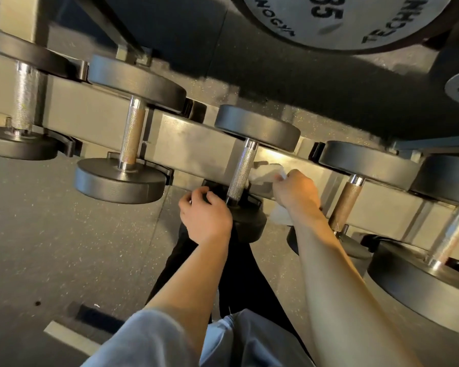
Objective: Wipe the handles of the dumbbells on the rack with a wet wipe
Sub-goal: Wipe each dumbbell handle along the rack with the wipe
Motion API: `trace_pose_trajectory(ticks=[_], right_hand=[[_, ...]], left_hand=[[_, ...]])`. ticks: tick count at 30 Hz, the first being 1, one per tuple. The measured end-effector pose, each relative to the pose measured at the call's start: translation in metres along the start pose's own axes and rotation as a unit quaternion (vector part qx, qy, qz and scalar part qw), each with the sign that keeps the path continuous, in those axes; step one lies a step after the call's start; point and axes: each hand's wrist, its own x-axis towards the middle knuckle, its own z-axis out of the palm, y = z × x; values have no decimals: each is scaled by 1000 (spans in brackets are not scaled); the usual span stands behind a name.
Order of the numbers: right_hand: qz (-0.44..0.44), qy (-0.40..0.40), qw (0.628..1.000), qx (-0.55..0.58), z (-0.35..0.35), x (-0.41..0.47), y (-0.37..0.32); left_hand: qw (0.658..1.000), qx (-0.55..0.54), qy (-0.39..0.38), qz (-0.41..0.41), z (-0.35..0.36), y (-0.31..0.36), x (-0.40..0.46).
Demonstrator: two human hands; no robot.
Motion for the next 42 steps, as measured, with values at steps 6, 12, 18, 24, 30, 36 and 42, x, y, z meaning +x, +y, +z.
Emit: trace_pose_trajectory(ticks=[6, 12, 18, 24, 30, 36, 42], right_hand=[[5, -184, 889, 419, 15, -21, -27], [-15, -160, 880, 446, 23, -25, -13], [-62, 0, 974, 216, 46, -16, -40], [-62, -8, 958, 280, 30, -6, -25], [-81, 40, 931, 353, 23, -6, -23], [-102, 24, 911, 398, 26, -14, -27], [-278, -57, 926, 250, 7, -19, 2]], left_hand=[[998, 2, 54, 11, 7, -3, 0], [997, 0, 73, 23, 11, -6, 3], [996, 9, 79, 29, 12, -9, 5], [996, 8, 82, 31, 13, -8, 5], [992, 59, 74, 85, 12, -10, 6], [962, 153, 20, 226, 7, -17, 17], [849, 69, -199, 485, -17, 22, 45]])
